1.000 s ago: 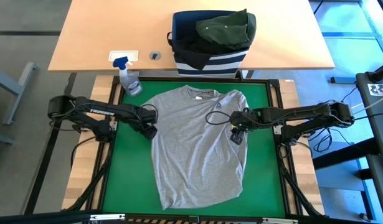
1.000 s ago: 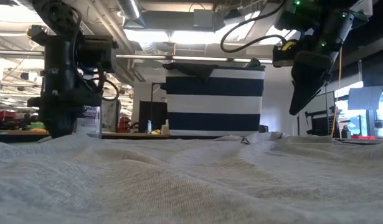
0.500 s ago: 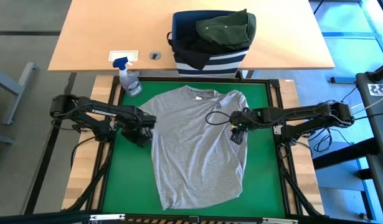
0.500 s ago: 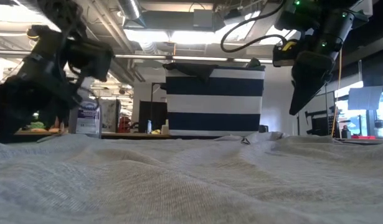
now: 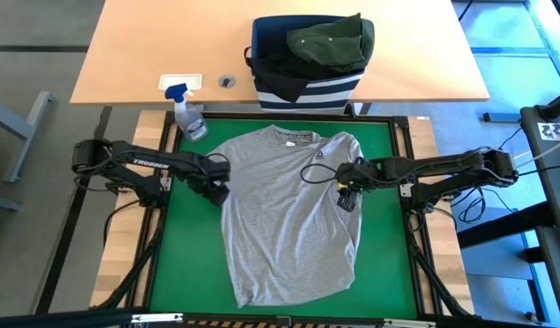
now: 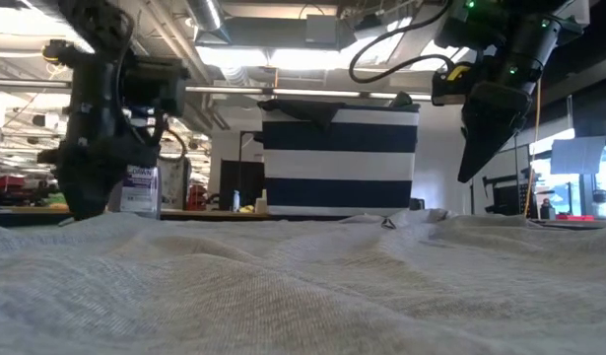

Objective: Fold Laundry from Bin
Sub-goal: Fold the gray shirt

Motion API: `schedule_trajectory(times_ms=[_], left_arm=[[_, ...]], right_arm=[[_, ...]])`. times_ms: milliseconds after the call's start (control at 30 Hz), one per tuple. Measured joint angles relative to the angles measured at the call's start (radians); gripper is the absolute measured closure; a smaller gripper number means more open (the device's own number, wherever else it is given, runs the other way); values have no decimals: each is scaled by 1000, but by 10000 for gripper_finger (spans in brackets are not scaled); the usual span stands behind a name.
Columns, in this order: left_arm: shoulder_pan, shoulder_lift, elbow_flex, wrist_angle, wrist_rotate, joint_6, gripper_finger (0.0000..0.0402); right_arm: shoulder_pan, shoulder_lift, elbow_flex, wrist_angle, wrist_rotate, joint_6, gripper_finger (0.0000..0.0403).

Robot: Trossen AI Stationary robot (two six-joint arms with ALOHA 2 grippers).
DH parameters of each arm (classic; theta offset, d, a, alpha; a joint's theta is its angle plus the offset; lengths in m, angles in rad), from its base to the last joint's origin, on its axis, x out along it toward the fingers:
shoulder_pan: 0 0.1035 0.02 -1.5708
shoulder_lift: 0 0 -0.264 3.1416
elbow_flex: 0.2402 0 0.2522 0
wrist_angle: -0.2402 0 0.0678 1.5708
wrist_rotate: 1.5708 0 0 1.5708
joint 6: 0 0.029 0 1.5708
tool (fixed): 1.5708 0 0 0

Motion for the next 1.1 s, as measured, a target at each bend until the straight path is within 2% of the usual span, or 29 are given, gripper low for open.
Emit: schedule_trajectory(times_ms=[133,200,300,400,500,667,767,833,967,1100], left_arm=[[-1,-5,-36,23,3,-7,292],[1,-5,-38,-1,57,-8,292],[-18,-1,-38,-114,197,-21,292],[-49,4,-45,-244,236,-18,292],[-75,9,-50,-234,296,-13,293],[-82,21,-39,-254,306,12,293],[-82,21,26,-340,337,68,293],[-82,21,99,-434,304,99,293],[-82,19,271,-619,100,107,293],[-82,11,369,-576,-55,100,292]], right_arm=[[0,0,0,0,0,0,224],[0,0,0,-1,0,0,224],[0,0,0,-1,0,-6,224],[0,0,0,-1,0,-8,224],[0,0,0,-1,0,-14,224],[0,0,0,-2,5,-32,224],[0,0,0,-33,21,-38,224],[0,0,0,-52,26,-41,224],[0,0,0,-51,25,-43,224],[0,0,0,13,17,-24,224]])
